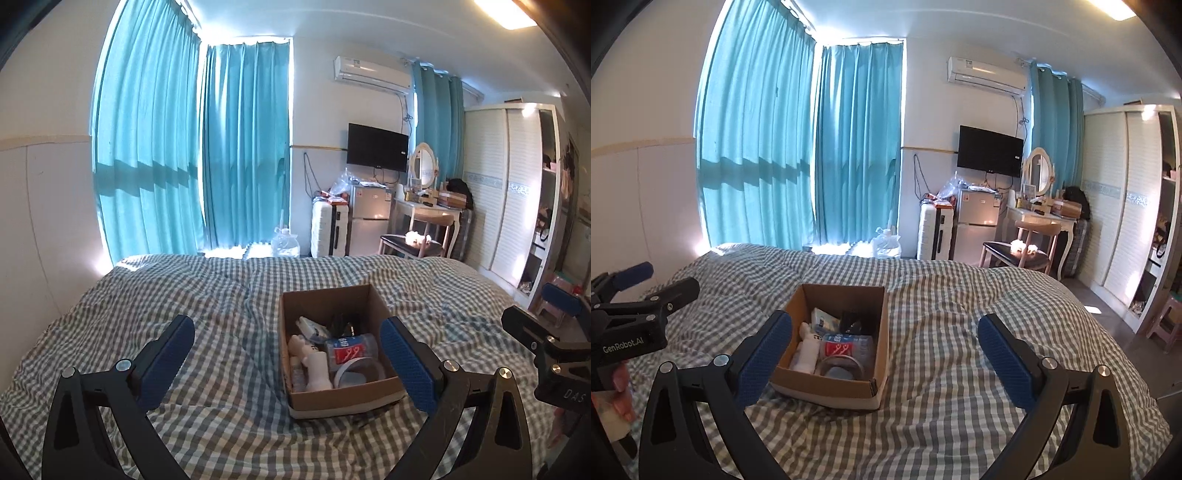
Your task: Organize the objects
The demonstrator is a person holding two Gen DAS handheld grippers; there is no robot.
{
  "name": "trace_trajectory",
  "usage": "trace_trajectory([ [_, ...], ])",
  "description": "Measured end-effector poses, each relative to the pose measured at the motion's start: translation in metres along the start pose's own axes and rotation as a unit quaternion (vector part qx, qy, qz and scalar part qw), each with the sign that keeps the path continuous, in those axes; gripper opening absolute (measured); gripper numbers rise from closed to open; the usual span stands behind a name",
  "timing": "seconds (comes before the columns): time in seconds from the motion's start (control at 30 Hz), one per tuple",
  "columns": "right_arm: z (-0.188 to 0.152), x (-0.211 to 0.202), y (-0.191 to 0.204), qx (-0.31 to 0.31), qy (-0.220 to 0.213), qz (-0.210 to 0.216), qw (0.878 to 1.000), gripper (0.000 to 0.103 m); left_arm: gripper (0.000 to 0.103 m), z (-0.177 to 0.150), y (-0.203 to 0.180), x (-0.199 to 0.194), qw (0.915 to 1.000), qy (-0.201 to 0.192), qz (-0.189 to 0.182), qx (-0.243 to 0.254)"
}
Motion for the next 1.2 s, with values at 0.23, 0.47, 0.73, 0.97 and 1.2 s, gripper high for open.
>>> trace_trajectory([
  [0.23,-0.024,0.008,-0.01,0.018,0.001,-0.008,1.0,0.101,0.103,-0.021,0.001,-0.001,0.9998,-0.009,-0.01,-0.015],
  [0.47,-0.034,0.012,-0.017,0.028,0.009,-0.013,0.999,0.101,0.103,-0.034,-0.006,0.0,0.9999,0.0,-0.01,0.006],
  [0.73,-0.039,0.015,-0.013,0.016,0.016,-0.015,1.0,0.101,0.103,-0.038,-0.005,0.0,0.9999,0.005,-0.008,-0.005],
  [0.97,-0.042,0.018,-0.012,0.016,0.02,-0.012,1.0,0.101,0.103,-0.037,-0.004,-0.002,1.0,0.001,-0.008,-0.001],
  [1.2,-0.041,0.018,-0.009,0.015,0.019,-0.012,1.0,0.101,0.103,-0.038,-0.003,0.001,0.9999,0.008,-0.012,-0.002],
])
Point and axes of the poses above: each gripper's, at about its wrist camera, not at the fingertips, and x roughly the way its jaws point, y to its left, z to its top, the point moved 4 cm from there along x, roughly the way its jaws point, and after that the axes turned 12 degrees about z, right-handed, at the moved point
